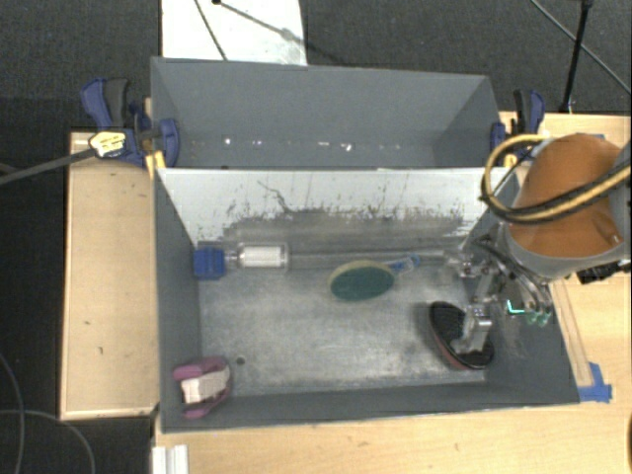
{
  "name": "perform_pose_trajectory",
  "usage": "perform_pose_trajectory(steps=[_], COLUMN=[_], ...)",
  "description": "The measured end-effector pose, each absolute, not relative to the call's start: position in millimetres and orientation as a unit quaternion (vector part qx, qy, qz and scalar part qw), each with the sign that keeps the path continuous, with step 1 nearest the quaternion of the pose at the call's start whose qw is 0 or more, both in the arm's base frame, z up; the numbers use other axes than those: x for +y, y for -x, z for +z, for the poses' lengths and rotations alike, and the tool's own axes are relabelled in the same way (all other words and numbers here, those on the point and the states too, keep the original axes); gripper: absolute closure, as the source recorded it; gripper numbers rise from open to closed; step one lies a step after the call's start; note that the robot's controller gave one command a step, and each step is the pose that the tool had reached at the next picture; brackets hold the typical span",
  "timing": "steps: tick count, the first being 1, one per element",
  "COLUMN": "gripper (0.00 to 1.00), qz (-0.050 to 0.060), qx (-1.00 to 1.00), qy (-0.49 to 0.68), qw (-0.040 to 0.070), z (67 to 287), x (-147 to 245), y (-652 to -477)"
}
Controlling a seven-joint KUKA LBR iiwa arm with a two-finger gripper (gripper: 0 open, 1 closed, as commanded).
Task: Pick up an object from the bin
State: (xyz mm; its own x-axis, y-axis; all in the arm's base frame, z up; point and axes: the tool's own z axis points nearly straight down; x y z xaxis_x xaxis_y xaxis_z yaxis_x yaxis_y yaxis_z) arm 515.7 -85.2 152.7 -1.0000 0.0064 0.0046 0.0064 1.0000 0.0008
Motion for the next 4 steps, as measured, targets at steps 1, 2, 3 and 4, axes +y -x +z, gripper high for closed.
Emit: perform_pose_trajectory(steps=[1,2,3,4], gripper=[0.0,0.0,0.0,0.0], qz=[-0.002,0.0,0.0,-0.001], qx=[-0.996,-0.982,-0.981,-0.971], qy=[0.091,0.189,0.194,0.24], qw=[-0.002,-0.003,-0.003,0.001], z=[76,101,100,69], x=[-145,-124,-129,-124], y=[-481.1,-479.3,-478.6,-477.6])
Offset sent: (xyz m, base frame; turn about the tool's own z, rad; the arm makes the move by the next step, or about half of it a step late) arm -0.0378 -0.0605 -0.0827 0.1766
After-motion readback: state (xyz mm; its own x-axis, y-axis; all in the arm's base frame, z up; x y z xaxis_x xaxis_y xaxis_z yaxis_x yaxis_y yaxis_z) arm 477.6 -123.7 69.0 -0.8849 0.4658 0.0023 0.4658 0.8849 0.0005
